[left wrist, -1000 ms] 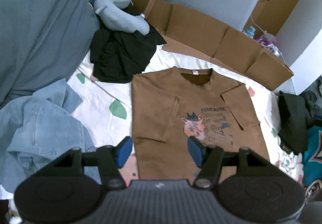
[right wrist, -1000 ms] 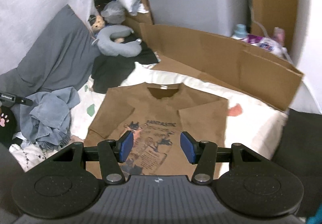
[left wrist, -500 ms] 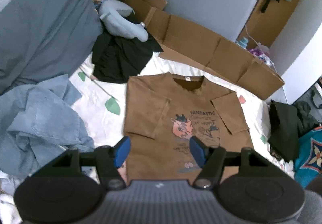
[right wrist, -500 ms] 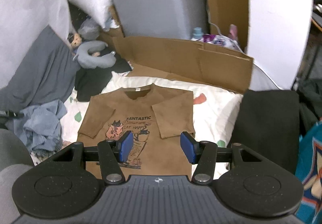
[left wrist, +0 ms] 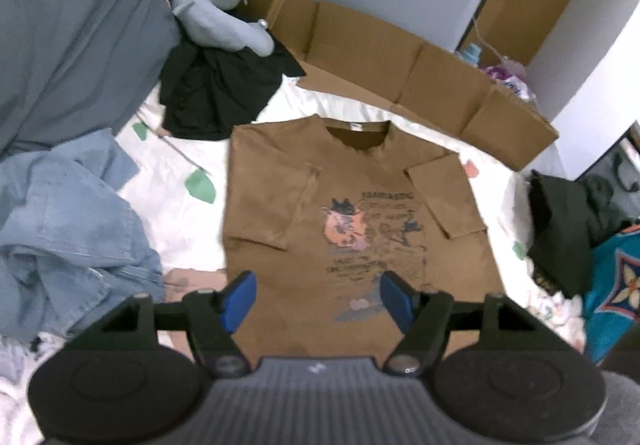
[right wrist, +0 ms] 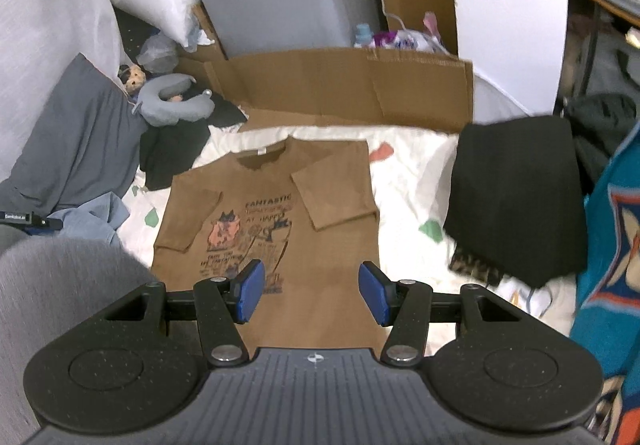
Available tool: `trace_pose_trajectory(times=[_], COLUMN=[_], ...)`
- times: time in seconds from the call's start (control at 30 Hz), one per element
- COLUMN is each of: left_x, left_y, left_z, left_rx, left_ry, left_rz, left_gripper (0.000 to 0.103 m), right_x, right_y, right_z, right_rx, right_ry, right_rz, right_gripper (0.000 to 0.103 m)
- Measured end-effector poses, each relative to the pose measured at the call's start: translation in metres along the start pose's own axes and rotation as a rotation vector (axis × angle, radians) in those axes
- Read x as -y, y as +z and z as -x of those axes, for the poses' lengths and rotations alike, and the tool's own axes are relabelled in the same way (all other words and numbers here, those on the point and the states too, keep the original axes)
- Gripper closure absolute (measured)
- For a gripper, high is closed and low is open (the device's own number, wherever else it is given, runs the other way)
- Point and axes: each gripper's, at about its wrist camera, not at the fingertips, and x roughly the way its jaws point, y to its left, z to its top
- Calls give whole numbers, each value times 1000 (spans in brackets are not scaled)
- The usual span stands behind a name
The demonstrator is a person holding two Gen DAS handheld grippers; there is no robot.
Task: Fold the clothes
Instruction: 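Raise both grippers high above the folded brown T-shirt, then lower both grippers to the T-shirt hem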
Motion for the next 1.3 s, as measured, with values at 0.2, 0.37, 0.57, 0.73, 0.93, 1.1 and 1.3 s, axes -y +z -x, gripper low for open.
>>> trace_pose_trajectory(times=[0.2, 0.37, 0.57, 0.73, 0.93, 1.1, 1.3], left_x=[3, 0, -19, -31, -44, -60, -73], left_y=[-6, -11, -17, -30, -58, -81, -104], left_z=[21, 37, 56, 41, -7, -42, -67], left_rx=[28, 29, 64, 52, -30, -109, -183], left_ry=[27, 31, 13, 22, 57, 99, 129], left_rz=[10, 46, 87, 85, 75, 97, 111], left_gripper=[31, 29, 23, 22, 22, 23, 23], right_x=[7, 20, 38, 49, 59, 75, 86], right_y=[-29, -42, -59, -75, -106, -138, -165], right_z=[-10, -19, -31, -48, -79, -105, -132], right_rx=[-31, -42, -67, -96, -153, -236, -290], right_ry=[-11, -27, -45, -51, -64, -80, -81], right_rz=[-47, -85, -112, -118, -88, -76, -64], right_gripper=[44, 44, 44, 44, 46, 59, 67])
